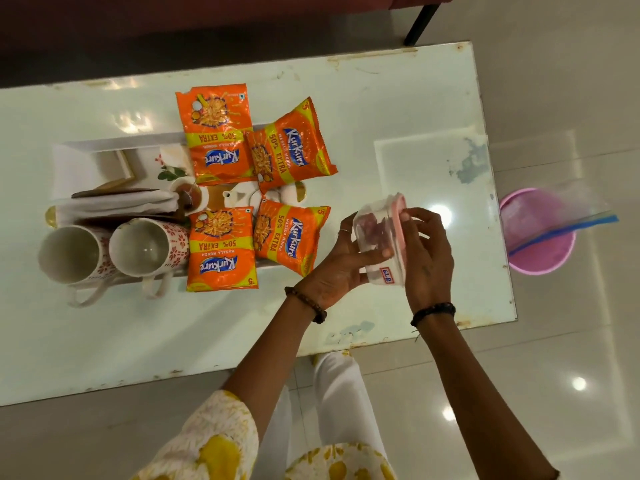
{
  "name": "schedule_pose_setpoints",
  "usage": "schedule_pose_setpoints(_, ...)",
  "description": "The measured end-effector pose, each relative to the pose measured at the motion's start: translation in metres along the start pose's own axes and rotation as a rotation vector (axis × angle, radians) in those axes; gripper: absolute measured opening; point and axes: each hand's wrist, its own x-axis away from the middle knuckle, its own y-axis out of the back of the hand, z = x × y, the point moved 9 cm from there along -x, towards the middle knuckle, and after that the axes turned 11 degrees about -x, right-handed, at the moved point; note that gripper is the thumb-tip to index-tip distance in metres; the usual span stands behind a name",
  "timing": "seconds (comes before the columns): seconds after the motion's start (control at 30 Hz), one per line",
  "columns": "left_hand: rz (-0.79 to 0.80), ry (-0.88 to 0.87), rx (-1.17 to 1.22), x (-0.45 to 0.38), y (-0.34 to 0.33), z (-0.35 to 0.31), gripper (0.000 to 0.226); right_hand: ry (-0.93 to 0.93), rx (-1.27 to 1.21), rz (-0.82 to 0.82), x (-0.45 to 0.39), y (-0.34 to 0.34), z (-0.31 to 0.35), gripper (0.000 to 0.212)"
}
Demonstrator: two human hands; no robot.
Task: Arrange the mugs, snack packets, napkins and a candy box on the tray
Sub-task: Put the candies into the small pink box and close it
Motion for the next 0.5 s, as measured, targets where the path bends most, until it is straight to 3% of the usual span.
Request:
schedule_pose_setpoints(0.2,0.023,-0.213,0.202,0.037,0.014,-0.042,0.062,-0.038,-0.089,0.075,0.026,-0.040,0.040,0.038)
schedule_pose_setpoints(0.33,0.009,-0.341,0.232,0.068,0.039,-0.075,0.080,-0.409,-0.414,0.177,0.050,-0.074,0.033,0.070)
schedule_pose_setpoints(0.43,0.034,-0.340,0.164,0.090,0.055,-0.097,0.079,-0.478,-0.507,0.268,0.065,-0.097,0.042,0.078)
schedule_pose_setpoints(0.5,0.064,-0.244,0.213,0.104,0.076,-0.102,0.079,-0.453,-0.537,0.263,0.070,-0.111,0.050,0.074)
